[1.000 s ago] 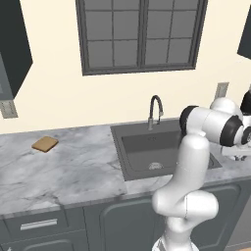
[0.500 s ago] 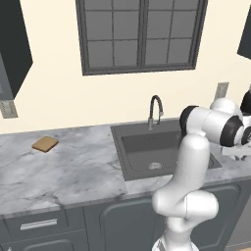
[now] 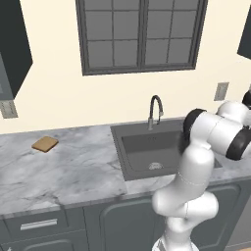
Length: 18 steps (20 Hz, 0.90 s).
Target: Pick the mug and place it in the sink. Pick the bowl and place it in the open cabinet and then close the cabinet.
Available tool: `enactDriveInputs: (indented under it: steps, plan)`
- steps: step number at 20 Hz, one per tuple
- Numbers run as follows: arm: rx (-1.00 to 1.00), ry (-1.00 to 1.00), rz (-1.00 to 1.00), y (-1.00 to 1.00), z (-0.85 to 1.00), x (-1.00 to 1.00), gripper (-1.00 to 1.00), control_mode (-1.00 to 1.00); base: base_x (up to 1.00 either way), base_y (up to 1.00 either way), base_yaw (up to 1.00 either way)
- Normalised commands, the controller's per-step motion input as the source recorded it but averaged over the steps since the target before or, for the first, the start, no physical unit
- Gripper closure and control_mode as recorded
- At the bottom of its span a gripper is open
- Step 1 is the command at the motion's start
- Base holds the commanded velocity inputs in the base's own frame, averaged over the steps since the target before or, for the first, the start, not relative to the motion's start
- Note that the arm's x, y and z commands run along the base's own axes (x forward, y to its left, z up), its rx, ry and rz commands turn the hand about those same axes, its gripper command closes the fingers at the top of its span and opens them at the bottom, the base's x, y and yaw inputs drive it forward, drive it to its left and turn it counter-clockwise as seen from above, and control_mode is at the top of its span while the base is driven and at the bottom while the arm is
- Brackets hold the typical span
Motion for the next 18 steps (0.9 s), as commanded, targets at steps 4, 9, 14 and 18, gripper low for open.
enactDriveInputs:
  steps: [4,9,14,18]
  plan:
    - [-0.02,0.04,0.26,0.39,0.64,0.0,1.0,-1.0,0.0,0.0,0.0]
    - [-0.13,0.05,0.3,0.65,0.52,0.0,1.0,-1.0,0.0,0.0,0.0]
    - [-0.12,0.11,0.31,0.56,0.46,0.0,1.0,-1.0,0.0,0.0,0.0]
    - [0.06,0.07,0.25,0.48,0.03,-0.01,1.0,-1.0,0.0,0.0,0.0]
